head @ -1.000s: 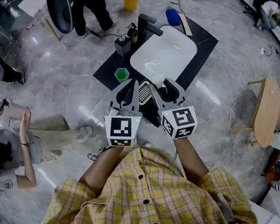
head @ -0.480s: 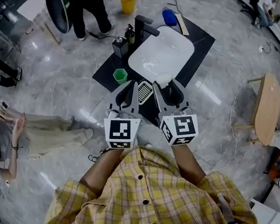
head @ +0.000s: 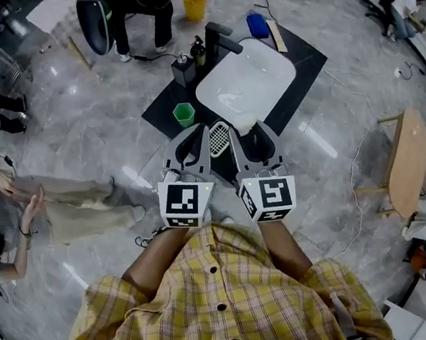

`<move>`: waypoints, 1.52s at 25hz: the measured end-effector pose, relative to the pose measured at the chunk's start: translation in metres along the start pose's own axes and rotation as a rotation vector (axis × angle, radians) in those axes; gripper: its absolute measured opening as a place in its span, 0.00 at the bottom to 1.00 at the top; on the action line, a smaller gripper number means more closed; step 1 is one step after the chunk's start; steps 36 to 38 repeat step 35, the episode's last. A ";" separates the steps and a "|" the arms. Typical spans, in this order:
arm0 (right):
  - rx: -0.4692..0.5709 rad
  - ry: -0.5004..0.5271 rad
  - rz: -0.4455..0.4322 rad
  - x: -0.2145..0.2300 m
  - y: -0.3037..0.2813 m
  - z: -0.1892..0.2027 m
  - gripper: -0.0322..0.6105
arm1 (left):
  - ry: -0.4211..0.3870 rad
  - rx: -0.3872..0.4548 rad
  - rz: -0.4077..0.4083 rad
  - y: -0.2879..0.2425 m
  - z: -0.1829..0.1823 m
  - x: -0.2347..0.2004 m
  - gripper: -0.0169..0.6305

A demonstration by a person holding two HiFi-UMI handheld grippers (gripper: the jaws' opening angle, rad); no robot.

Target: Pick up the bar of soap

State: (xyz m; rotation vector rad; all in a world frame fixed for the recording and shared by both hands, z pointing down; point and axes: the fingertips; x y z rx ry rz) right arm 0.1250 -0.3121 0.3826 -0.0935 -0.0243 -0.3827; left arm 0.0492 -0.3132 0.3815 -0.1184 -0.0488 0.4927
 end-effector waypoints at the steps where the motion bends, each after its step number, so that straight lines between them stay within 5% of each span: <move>1: 0.003 0.002 -0.002 -0.001 0.000 -0.001 0.35 | 0.001 0.000 -0.001 0.000 0.000 0.000 0.04; 38: 0.027 0.029 0.003 -0.006 0.010 -0.005 0.35 | -0.005 0.014 -0.005 0.013 -0.002 0.004 0.04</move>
Point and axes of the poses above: the fingertips, and each gripper's own axes: y backward along the fingers, x to its right, z out of its underside
